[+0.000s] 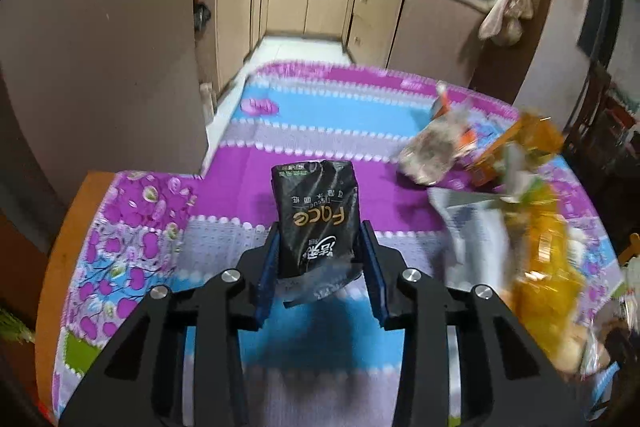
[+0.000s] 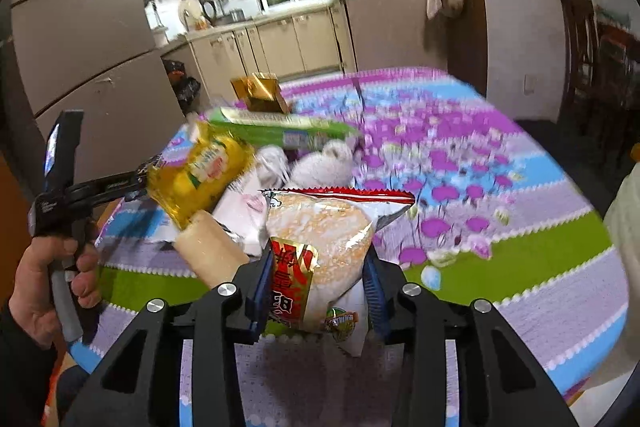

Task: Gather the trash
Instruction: 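Carry both bags to the white bucket and open both grippers over it, then grasp the yellow chip bag with the left gripper while the right gripper grasps the beige sponge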

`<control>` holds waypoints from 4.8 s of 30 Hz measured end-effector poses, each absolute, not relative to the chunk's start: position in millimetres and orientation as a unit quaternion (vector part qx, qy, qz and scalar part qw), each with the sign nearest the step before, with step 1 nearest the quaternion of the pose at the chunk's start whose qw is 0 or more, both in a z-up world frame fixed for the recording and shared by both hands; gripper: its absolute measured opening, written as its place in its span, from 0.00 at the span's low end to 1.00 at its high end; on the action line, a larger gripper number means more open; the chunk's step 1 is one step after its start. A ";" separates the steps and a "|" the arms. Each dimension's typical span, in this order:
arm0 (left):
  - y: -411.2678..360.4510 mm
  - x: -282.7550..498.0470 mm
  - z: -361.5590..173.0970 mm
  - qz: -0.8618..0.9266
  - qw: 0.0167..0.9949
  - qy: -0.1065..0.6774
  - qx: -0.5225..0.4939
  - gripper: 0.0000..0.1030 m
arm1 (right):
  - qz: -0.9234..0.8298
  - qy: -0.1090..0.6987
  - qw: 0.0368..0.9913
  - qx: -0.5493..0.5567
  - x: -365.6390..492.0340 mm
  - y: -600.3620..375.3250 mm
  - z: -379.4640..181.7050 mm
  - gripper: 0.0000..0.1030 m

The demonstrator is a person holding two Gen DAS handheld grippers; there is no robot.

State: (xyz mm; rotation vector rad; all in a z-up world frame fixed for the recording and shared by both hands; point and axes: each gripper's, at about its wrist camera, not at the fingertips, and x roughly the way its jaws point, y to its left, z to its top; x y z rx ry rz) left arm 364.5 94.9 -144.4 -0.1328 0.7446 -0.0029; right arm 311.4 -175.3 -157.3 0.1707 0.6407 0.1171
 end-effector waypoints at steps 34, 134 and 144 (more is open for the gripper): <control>-4.1 198.4 -23.1 -0.056 0.984 0.169 -0.025 0.35 | 0.068 0.136 0.988 0.008 219.8 -200.2 -9.5 0.40; -18.8 351.9 -86.8 -0.128 0.913 0.385 0.026 0.71 | 0.221 0.301 0.928 -0.018 258.2 -231.5 -103.7 0.78; -1.9 362.1 -118.2 -0.146 0.891 0.427 0.044 0.74 | 0.303 0.346 0.887 -0.046 332.9 -139.5 -149.2 0.72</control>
